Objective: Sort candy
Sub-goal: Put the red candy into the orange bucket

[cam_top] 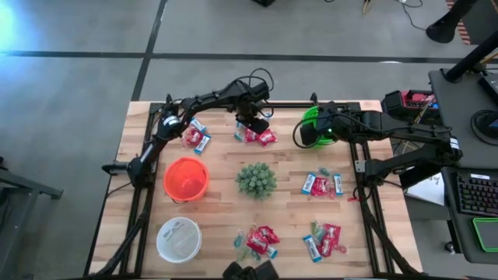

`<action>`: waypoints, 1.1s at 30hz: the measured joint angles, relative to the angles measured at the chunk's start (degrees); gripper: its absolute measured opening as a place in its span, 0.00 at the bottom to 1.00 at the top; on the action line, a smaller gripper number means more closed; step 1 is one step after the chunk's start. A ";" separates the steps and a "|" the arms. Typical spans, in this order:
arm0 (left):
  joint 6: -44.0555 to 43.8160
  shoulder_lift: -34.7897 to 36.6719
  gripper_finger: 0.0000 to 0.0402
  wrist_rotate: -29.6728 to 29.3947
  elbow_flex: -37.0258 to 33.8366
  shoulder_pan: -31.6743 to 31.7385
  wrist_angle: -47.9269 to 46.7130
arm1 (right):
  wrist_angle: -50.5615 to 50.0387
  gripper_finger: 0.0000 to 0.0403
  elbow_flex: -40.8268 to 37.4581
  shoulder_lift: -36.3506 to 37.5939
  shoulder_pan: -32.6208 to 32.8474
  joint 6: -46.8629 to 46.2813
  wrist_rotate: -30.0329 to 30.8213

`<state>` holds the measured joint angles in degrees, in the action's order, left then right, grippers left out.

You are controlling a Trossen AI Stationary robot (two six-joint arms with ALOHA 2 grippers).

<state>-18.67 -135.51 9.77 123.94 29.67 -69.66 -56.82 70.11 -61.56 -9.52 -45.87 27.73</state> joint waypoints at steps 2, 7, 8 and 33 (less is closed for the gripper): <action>0.44 0.00 0.40 0.17 0.00 -0.03 -1.92 | 0.00 0.71 0.00 0.00 0.00 0.31 -0.66; 2.72 0.01 0.48 0.16 0.00 -0.06 -5.16 | -0.02 0.71 0.00 0.00 0.00 2.44 -1.21; 2.92 0.01 0.49 0.16 0.00 -0.07 -5.38 | -0.02 0.71 0.00 0.00 0.00 2.46 -1.21; -7.03 -0.34 0.52 -4.75 -2.30 -0.62 2.76 | -0.04 0.71 0.00 0.00 0.00 3.45 -2.78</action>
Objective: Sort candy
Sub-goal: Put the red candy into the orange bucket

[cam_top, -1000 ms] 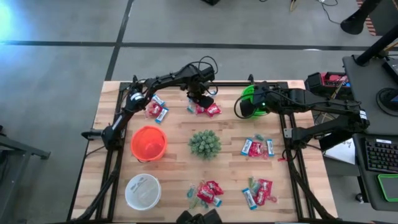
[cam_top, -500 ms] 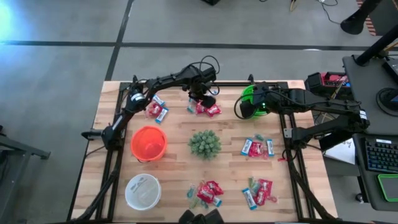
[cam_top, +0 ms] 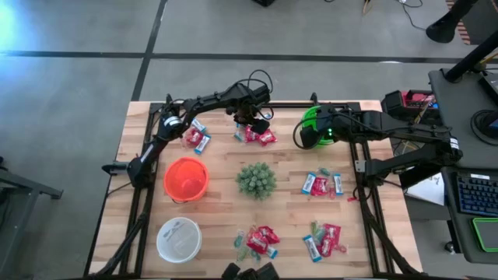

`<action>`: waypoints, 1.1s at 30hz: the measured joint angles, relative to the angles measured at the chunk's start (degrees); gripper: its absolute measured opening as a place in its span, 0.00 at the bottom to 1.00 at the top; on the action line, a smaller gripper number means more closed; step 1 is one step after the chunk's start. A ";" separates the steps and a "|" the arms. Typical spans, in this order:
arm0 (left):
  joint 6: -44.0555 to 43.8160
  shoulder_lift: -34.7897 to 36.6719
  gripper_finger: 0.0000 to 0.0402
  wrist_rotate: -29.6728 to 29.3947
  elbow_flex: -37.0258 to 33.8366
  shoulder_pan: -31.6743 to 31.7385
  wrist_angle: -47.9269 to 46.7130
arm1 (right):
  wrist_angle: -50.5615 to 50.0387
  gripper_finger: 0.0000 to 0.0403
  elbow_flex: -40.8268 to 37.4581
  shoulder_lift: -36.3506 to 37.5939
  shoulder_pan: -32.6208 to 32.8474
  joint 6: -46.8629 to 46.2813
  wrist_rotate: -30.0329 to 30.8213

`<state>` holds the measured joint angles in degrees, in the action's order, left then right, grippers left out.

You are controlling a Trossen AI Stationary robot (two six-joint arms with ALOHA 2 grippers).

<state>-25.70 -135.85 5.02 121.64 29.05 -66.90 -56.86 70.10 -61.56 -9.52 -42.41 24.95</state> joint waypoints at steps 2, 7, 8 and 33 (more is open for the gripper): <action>-0.04 0.00 0.52 0.00 -0.82 -0.19 -0.01 | 0.00 0.71 -0.02 0.00 0.00 0.00 0.00; -0.46 -0.02 0.52 0.03 -2.22 -0.26 1.69 | 0.01 0.71 -0.02 0.00 0.00 0.02 -0.02; -0.68 -0.02 0.52 0.04 -2.41 -0.26 1.99 | 0.00 0.71 -0.01 0.00 0.00 0.01 -0.04; 0.09 0.02 0.22 0.22 -8.81 -0.45 6.45 | -0.13 0.71 -0.02 0.00 0.00 0.02 -1.42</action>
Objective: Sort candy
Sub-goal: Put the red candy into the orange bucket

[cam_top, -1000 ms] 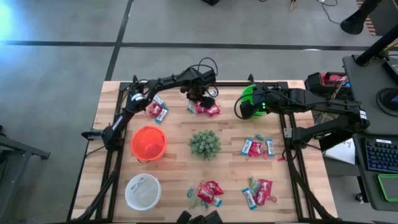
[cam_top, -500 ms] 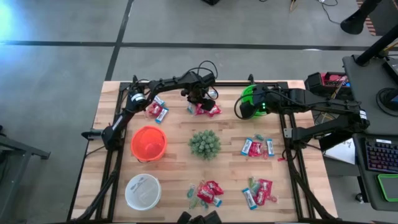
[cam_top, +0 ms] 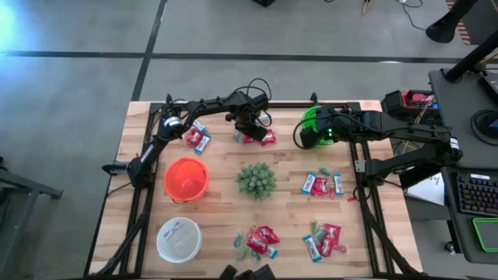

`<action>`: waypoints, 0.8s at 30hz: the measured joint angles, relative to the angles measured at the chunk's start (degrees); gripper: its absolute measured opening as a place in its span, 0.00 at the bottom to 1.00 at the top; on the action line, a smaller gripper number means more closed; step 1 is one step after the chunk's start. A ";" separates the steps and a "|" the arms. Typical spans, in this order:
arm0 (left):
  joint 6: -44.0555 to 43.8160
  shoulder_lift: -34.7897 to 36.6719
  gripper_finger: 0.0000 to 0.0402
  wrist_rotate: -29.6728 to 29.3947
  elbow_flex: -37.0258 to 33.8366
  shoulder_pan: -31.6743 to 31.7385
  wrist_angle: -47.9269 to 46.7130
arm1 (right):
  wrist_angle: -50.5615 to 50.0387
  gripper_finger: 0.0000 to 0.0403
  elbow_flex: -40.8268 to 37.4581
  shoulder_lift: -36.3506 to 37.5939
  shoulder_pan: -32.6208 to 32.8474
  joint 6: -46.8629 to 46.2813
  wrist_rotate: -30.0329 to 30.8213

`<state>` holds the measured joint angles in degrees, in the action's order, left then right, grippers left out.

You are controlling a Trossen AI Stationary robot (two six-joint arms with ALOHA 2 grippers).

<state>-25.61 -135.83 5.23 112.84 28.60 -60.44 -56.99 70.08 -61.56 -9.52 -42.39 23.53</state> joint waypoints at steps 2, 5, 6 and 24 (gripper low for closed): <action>0.02 0.00 0.18 -0.02 -0.02 0.00 -0.61 | 0.00 0.71 0.01 0.00 0.00 0.00 0.00; 0.39 0.02 0.13 -0.76 -0.02 0.00 -1.48 | 0.00 0.71 0.00 0.00 0.00 0.00 0.00; 0.51 0.06 0.12 -1.13 -0.02 0.00 -1.74 | 0.00 0.71 0.00 0.00 0.00 0.00 0.00; 4.81 0.22 0.00 3.03 12.01 -0.96 -7.84 | 0.00 0.71 0.00 0.00 0.00 1.16 0.02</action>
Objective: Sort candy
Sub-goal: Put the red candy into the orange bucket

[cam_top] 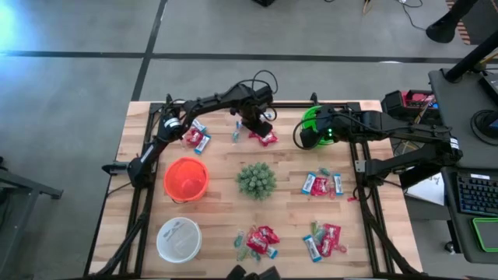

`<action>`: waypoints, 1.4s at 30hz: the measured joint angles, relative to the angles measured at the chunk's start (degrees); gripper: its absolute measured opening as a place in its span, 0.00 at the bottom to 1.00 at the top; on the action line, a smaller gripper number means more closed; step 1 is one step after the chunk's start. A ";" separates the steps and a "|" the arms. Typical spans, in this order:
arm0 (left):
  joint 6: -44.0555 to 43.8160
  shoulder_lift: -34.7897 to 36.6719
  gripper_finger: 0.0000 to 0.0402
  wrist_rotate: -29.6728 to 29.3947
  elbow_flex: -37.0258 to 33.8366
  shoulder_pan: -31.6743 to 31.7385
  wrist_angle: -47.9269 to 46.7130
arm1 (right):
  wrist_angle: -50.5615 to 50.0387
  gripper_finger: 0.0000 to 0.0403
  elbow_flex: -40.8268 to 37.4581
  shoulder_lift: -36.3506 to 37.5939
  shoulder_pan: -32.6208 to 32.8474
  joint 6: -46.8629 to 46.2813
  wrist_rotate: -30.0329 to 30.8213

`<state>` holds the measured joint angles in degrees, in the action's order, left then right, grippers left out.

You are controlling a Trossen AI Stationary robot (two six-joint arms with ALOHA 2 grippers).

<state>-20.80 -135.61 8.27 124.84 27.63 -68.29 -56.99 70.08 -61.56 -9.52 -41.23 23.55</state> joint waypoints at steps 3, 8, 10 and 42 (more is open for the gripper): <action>3.02 0.00 0.00 -0.07 3.10 -0.23 -4.36 | 0.00 0.71 0.00 0.00 0.00 0.83 0.00; 6.01 0.02 0.00 -0.17 8.63 -0.53 -10.67 | 0.00 0.71 0.00 0.00 0.00 1.28 -0.01; 7.36 0.21 0.00 -0.17 10.22 -0.61 -12.69 | 0.00 0.71 0.00 0.00 0.00 1.38 0.00; 16.94 30.00 0.00 0.23 3.37 -5.57 -21.77 | -2.75 0.71 0.00 0.00 0.00 1.35 0.46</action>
<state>-3.86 -105.61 8.49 128.21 22.06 -90.06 -59.75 70.08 -61.56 -9.52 -39.88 24.01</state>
